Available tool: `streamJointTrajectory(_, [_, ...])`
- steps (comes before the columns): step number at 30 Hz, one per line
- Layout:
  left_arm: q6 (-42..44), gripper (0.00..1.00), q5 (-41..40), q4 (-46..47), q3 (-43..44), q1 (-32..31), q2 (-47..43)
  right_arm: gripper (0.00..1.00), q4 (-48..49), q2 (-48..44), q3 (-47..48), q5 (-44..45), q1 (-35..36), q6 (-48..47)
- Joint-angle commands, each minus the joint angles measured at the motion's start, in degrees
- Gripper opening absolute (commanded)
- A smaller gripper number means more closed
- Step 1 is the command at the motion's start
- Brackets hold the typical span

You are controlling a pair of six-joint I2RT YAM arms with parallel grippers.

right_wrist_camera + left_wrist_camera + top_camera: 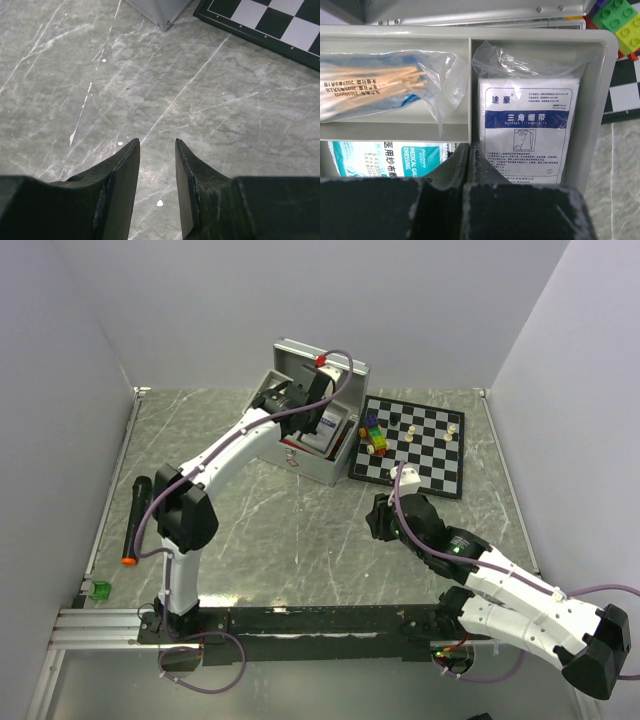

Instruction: Organize the medicine kit

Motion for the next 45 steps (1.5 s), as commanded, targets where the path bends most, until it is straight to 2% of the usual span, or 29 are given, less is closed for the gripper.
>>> streamJointTrajectory(1, [-0.03, 0.01, 0.53, 1.63, 4.76, 0.12, 2.48, 0.41, 0.54, -1.31, -1.56, -1.94, -0.22, 0.80])
streamJointTrajectory(20, [-4.33, 0.01, 5.01, 5.23, 7.66, 3.10, 7.32, 0.41, 1.41, -1.05, -2.09, -4.23, -0.22, 1.76])
streamJointTrajectory(33, [-8.46, 0.01, 10.46, 2.95, 10.39, 3.81, 10.13, 0.41, 2.64, 1.06, -1.56, -5.20, -0.31, 2.21])
streamJointTrajectory(45, [-7.42, 0.01, 10.64, 0.49, 11.45, 3.63, 11.27, 0.41, 3.26, 1.50, -1.82, -5.37, -0.31, 2.73])
